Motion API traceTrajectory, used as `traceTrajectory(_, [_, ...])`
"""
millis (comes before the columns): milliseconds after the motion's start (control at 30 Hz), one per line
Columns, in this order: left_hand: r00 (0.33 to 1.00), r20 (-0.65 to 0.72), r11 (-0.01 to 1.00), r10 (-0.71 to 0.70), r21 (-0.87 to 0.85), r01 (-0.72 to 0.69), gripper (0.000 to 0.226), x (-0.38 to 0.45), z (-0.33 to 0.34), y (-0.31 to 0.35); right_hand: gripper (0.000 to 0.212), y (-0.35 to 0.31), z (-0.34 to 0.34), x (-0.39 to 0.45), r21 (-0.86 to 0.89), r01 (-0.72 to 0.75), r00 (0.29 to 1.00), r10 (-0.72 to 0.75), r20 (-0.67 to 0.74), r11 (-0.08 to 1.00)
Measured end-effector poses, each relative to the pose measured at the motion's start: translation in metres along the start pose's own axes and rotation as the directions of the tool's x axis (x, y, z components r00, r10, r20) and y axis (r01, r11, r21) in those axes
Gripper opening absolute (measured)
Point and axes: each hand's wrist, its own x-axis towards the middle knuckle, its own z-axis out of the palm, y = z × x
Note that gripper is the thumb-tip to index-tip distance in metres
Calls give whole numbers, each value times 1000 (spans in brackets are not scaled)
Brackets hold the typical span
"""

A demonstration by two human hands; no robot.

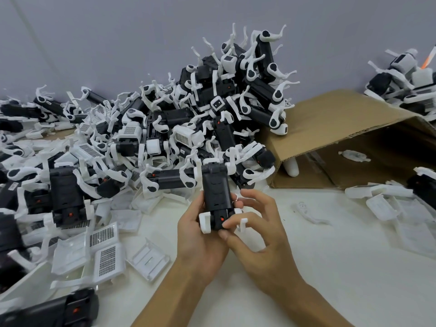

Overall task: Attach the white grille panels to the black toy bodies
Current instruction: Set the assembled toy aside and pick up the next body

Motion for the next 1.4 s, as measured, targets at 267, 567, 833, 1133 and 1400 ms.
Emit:
traceTrajectory(267, [1000,-8,1000,-9,17,9,49,5,-5,2,22,2,0,-2,-14,-105,994,105,34,994])
traceTrajectory(567, [971,6,959,239,153,-237,47,7,-3,12,52,2,-5,2,-63,-101,965,83,-248,993])
traceTrajectory(833, [953,239,896,185,357,-263,25,2,-4,5,61,1,-3,0,-62,-325,946,325,-22,944])
traceTrajectory(1133, [705,203,181,679,885,-429,16,14,-24,3,54,12,-14,10,292,-363,819,452,-354,885])
traceTrajectory(1400, [781,539,-511,316,790,-339,32,23,-37,-13,45,9,-6,8,199,-307,871,359,-336,931])
